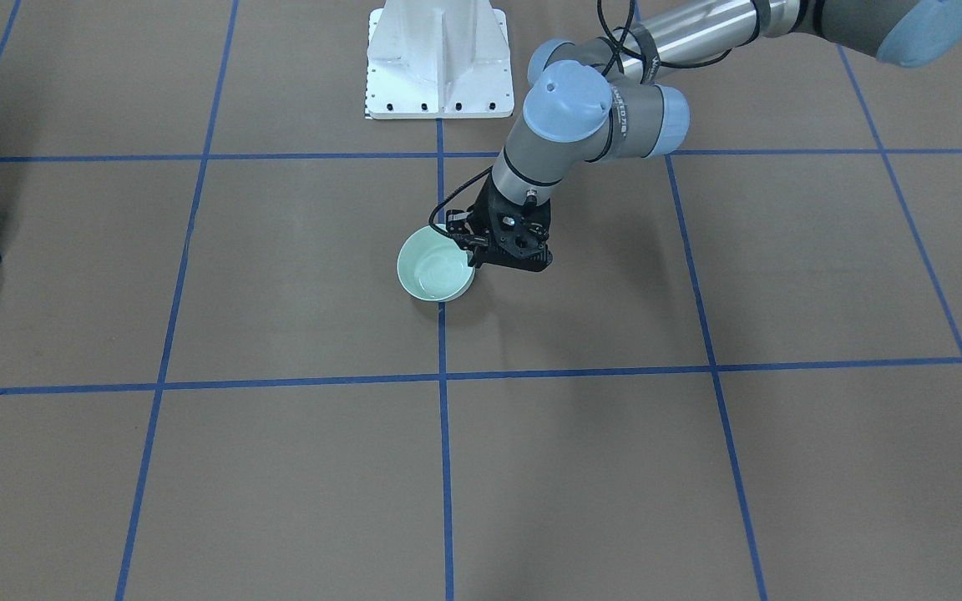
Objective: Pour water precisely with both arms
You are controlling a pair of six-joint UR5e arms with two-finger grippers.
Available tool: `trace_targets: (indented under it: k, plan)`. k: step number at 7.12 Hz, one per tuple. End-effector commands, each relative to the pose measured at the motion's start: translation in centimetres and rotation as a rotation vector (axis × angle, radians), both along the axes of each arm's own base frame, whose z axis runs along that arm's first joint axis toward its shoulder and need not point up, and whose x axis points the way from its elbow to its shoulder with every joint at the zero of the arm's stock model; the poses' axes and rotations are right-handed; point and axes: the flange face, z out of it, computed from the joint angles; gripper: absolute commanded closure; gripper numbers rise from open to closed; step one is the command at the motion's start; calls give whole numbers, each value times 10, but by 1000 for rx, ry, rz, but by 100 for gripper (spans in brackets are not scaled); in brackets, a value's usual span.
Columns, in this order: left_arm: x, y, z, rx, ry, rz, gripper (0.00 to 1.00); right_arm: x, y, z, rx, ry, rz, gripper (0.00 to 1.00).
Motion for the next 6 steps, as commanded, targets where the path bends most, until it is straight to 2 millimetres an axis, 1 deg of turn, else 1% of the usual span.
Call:
trace_targets:
  k: [1, 2, 3, 4, 5, 6]
  plan:
    - [-31, -19, -10, 20, 15, -53, 0, 0, -2, -4, -17, -7, 26, 0]
    - [-59, -30, -12, 59, -3, -36, 0, 0, -3, -10, -37, -14, 58, 0]
    - [-106, -28, -9, 83, -96, -4, 0, 0, -3, -18, -38, -20, 74, 0]
    - [-159, -13, 0, 161, -177, 49, 0, 0, -3, -36, -57, -34, 124, 0]
    - [-220, -20, 28, 213, -241, 49, 0, -1, 3, -51, -73, -47, 164, 0]
    - [-281, -35, 80, 258, -308, 62, 0, -4, 12, -62, -87, -57, 186, 0]
